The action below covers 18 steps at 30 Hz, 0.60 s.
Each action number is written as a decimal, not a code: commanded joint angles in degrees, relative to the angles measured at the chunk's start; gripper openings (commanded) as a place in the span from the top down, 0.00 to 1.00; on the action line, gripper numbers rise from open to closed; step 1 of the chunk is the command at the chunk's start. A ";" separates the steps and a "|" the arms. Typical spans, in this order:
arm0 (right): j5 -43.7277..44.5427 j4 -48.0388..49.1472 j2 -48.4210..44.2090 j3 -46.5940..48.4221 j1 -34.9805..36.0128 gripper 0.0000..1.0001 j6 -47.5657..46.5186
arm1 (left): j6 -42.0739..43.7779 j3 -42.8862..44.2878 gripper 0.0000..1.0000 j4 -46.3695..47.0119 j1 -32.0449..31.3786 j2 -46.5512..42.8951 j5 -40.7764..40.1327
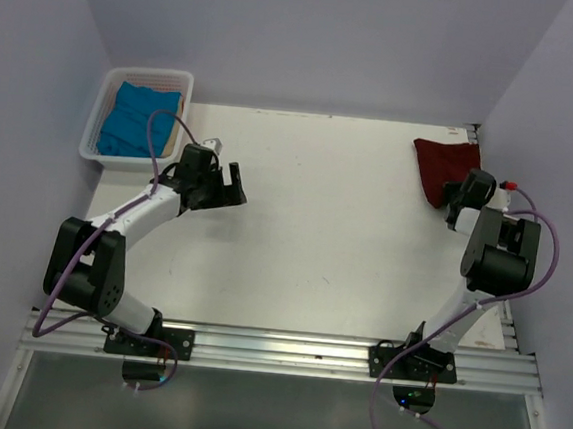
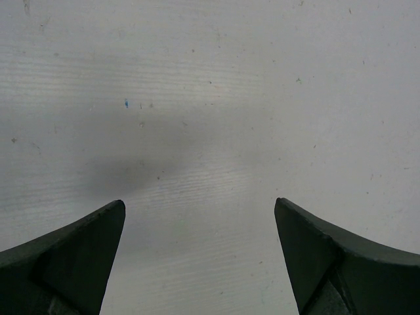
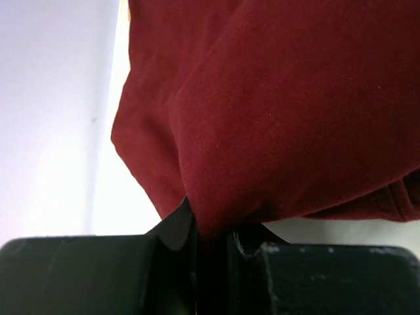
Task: Fold and stack the t-shirts
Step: Neatly place the folded tshirt to the corner
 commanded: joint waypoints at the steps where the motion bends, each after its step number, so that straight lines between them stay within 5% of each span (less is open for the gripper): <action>1: -0.67 -0.56 4.59 7.45 -1.59 1.00 -1.70 | 0.61 0.58 0.00 -1.15 0.24 -1.58 0.85; 18: -14.73 1.62 23.22 30.24 -3.09 1.00 1.90 | 0.69 0.41 0.00 -1.59 0.15 -2.19 0.59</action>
